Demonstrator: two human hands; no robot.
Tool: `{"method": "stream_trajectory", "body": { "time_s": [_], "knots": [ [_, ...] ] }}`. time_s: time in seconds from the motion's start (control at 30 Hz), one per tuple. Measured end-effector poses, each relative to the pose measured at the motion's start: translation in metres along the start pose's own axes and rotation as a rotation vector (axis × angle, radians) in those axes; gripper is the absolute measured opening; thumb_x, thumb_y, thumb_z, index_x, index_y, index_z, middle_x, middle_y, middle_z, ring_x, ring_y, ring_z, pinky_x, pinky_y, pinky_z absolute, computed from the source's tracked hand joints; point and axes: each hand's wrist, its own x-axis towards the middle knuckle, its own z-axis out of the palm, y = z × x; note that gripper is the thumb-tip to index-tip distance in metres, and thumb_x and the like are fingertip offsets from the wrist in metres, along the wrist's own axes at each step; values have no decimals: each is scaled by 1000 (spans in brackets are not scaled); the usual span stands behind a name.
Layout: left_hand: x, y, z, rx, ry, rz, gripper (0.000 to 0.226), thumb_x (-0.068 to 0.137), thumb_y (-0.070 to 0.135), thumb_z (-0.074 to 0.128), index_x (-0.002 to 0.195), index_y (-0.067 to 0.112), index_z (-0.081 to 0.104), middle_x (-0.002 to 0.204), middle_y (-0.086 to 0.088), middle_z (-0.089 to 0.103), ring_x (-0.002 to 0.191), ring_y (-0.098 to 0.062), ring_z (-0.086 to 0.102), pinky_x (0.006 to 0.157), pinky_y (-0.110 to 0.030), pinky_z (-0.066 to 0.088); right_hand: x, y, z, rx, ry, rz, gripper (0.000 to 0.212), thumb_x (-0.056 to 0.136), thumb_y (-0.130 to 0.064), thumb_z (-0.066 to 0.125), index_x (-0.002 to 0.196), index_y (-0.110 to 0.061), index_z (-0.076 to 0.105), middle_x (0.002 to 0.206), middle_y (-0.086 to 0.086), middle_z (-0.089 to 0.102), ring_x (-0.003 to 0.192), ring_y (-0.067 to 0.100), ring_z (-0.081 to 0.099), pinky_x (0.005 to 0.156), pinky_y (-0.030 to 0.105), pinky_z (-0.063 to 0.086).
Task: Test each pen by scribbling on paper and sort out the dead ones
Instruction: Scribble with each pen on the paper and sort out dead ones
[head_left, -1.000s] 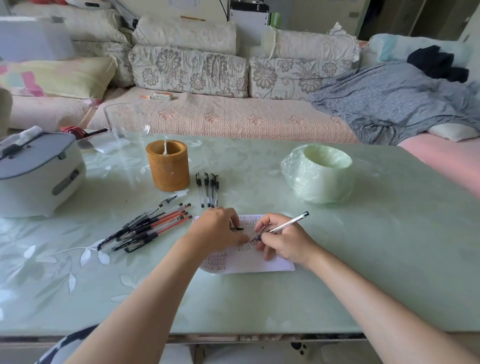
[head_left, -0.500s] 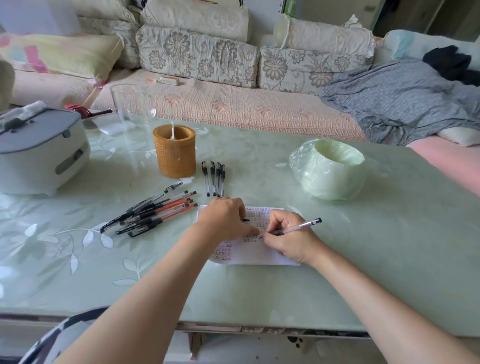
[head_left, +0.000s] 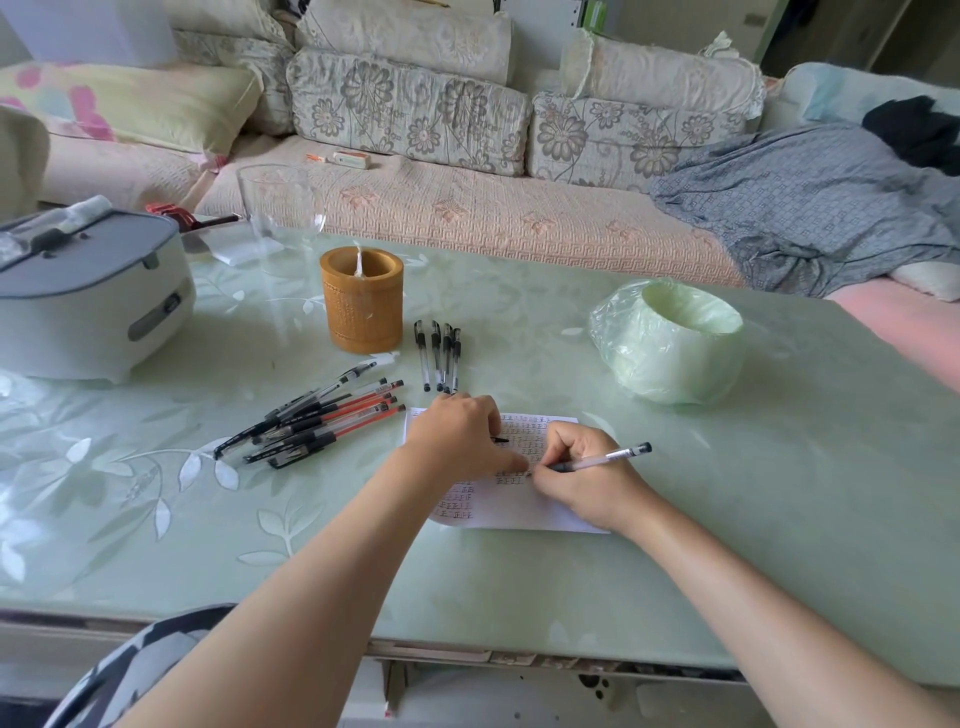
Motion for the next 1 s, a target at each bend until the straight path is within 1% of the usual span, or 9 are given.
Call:
{"method": "stream_trajectory", "body": {
  "time_s": [0.1, 0.2, 0.3, 0.4, 0.5, 0.67, 0.83, 0.9, 1.0],
  "knots": [
    [0, 0, -1, 0, -2, -1, 52, 63, 63, 77, 98, 28, 60, 94, 6, 54, 104, -17, 47, 78, -28, 41, 0, 1, 1, -17, 1, -10, 24, 71, -3, 65, 59, -13, 46, 54, -14, 42, 53, 6, 35, 50, 21, 27],
    [-1, 0, -1, 0, -3, 2, 52, 63, 64, 76, 98, 28, 60, 94, 6, 54, 104, -17, 47, 78, -28, 40, 1, 2, 1, -62, -9, -6, 22, 68, -10, 64, 58, -17, 46, 54, -14, 42, 53, 6, 37, 52, 23, 28],
    [-1, -1, -1, 0, -7, -4, 51, 63, 64, 76, 96, 29, 60, 95, 6, 55, 103, -17, 48, 80, -29, 43, 1, 2, 1, -69, -7, 0, 20, 64, -13, 63, 59, -13, 44, 55, -13, 40, 54, 7, 35, 53, 26, 26],
    [-1, -1, -1, -1, -10, -11, 51, 62, 64, 75, 96, 30, 59, 97, 6, 57, 104, -17, 47, 82, -30, 44, 1, 3, 1, -56, 1, -11, 20, 65, -11, 63, 60, -9, 44, 56, -9, 40, 55, 8, 35, 53, 27, 26],
    [-1, 0, -2, -2, -18, -8, 51, 63, 64, 76, 98, 29, 60, 98, 5, 56, 104, -17, 47, 82, -30, 44, -1, 4, 1, -50, -1, -23, 22, 68, -4, 64, 60, -10, 45, 56, -11, 41, 54, 7, 35, 52, 23, 27],
    [-1, -1, 0, -3, -16, -11, 52, 61, 65, 76, 97, 30, 60, 99, 5, 58, 106, -17, 47, 86, -33, 47, 0, 3, 1, -62, -38, -9, 16, 65, -10, 61, 61, -7, 46, 57, -9, 41, 55, 8, 35, 53, 25, 27],
    [-1, -1, -1, 2, -21, -4, 53, 62, 65, 75, 97, 29, 59, 97, 5, 57, 105, -17, 47, 83, -32, 46, -1, 2, 1, -29, -20, -22, 17, 65, -8, 61, 61, -4, 45, 57, -7, 41, 54, 8, 35, 51, 22, 26],
    [0, -1, -2, 3, -24, -3, 53, 62, 65, 75, 97, 29, 60, 97, 5, 56, 105, -18, 47, 85, -32, 47, -1, 2, 2, -39, -13, -20, 17, 64, -8, 60, 61, -4, 44, 57, -6, 40, 55, 9, 34, 52, 24, 25],
    [0, -1, -1, 6, -28, -13, 53, 62, 66, 75, 98, 30, 60, 98, 6, 56, 106, -17, 47, 86, -33, 47, -1, 3, 2, -39, -14, -2, 18, 65, -7, 60, 63, -2, 43, 60, -1, 39, 57, 11, 34, 53, 28, 24]
  ]
}}
